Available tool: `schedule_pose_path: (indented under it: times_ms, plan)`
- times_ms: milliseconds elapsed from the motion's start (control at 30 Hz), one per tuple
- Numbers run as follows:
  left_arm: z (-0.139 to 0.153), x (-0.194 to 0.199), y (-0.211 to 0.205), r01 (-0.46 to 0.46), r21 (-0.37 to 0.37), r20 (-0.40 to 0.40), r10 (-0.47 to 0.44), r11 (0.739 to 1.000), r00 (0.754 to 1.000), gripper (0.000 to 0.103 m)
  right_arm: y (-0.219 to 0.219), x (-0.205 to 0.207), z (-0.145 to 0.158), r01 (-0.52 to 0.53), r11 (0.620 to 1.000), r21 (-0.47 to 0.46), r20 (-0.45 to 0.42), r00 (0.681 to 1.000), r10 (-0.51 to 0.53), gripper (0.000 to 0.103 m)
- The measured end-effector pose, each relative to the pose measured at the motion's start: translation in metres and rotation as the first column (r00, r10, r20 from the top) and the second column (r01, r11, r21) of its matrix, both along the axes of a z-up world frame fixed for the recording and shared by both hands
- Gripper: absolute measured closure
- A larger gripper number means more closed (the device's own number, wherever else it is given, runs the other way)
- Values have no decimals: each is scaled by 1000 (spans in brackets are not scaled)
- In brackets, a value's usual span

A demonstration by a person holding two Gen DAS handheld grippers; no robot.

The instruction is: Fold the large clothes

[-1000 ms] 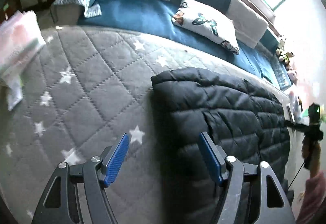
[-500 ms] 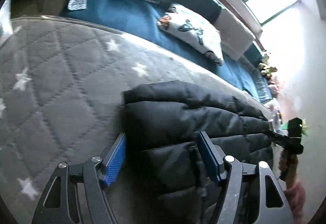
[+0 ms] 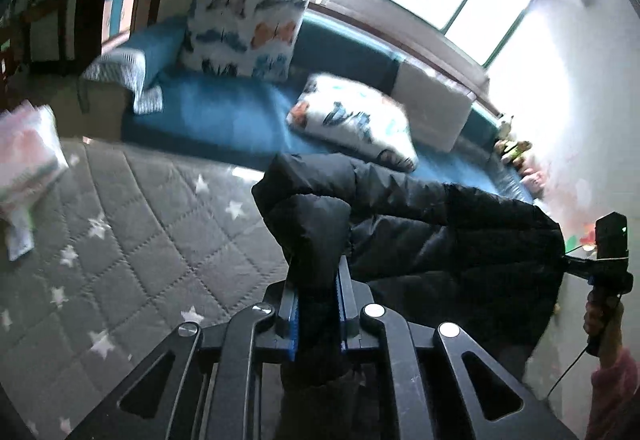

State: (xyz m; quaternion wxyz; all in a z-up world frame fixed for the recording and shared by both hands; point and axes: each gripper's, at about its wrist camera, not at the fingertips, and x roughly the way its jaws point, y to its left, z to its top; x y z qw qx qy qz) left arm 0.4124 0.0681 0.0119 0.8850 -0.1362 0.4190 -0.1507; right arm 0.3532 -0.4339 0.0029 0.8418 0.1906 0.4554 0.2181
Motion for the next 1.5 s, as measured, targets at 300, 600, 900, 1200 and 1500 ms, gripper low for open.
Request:
schedule_pose_path:
  times_ms: [300,600,900,1200,1500]
  plan:
    - [106,-165,24,47,-46,223,-35,998,974,90,0,-131,77,-40,997,-71,153,987,51,85]
    - [115,-358,57,89,-18,321,-78,996,944,90,14,-259,81,-84,985,-149,249,961,120,85]
    - [31,-492,72,76,-26,258,-67,997,964,90,27,-349,14,-102,985,-140,316,938,142,84]
    - [-51,-547,80,23,-43,175,-15,999,985,96,29,-398,-54,-60,994,-96,369,925,91,79]
    - [-95,-566,126,-95,-100,30,99,990,995,96,14,-406,-81,18,994,-104,306,952,15,68]
